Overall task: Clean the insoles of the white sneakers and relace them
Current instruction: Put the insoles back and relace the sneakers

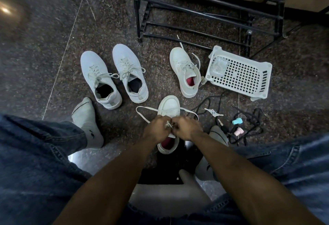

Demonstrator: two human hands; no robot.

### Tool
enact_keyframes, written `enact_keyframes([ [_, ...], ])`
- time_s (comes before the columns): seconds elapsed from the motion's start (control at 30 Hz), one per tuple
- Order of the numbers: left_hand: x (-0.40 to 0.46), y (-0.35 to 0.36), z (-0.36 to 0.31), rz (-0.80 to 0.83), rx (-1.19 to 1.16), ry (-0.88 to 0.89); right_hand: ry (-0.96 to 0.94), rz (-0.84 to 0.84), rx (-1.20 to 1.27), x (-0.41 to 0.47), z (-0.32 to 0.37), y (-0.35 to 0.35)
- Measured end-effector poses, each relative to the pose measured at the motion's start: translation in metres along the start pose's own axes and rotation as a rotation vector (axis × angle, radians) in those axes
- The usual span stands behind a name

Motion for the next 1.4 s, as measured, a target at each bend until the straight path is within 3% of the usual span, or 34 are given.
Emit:
enact_keyframes([
  [0.1, 0.002, 0.005, -0.003, -0.032, 0.098, 0.016, 0.067, -0.008, 0.155, 0.005, -0.007, 0.006],
  [0.27, -0.001, 0.009, 0.006, -0.098, 0.004, 0.06, 0.187, 0.115, 0.636, 0.014, -0.018, 0.019],
  [0.37, 0.003, 0.006, 0.011, -0.1, -0.212, 0.006, 0.279, 0.202, 0.843, 0.011, -0.025, 0.029],
  [0.53, 0.006, 0.019, 0.023, 0.12, -0.674, -0.215, 0.236, 0.231, 0.929, 0.011, -0.026, 0.027],
  [0.73, 0.011, 0.02, 0.015, 0.037, -0.519, -0.182, 0.161, 0.09, 0.71, 0.013, -0.035, 0.015],
  [0.83, 0.006, 0.026, 0.027, 0.061, -0.324, -0.212, 0.176, 0.153, 0.66, 0.011, -0.041, 0.023],
  [0.9, 0.003, 0.028, 0.039, 0.067, -0.315, -0.24, 0.198, 0.186, 0.611, 0.01, -0.047, 0.029],
  [1.03, -0.001, 0.014, 0.029, 0.063, -0.145, -0.188, 0.171, 0.209, 0.428, 0.008, -0.051, 0.02],
  [1.27, -0.005, -0.034, 0.048, -0.011, 0.273, -0.378, 0.16, 0.173, -0.01, -0.003, -0.075, -0.025],
  [1.33, -0.004, -0.035, 0.045, 0.012, 0.3, -0.389, 0.151, 0.177, -0.082, -0.005, -0.072, -0.027],
  [1.4, -0.005, -0.03, 0.042, 0.108, 0.165, -0.388, 0.149, 0.213, -0.119, -0.006, -0.067, -0.025],
])
Point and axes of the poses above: each hand's wrist, its own x-axis towards the middle knuckle, its own y-axis out of the palm, z = x × y, the point moved 9 cm from there along x, towards the middle knuckle, and after that the axes turned 2 degrees about -y, right-handed, at the moved point
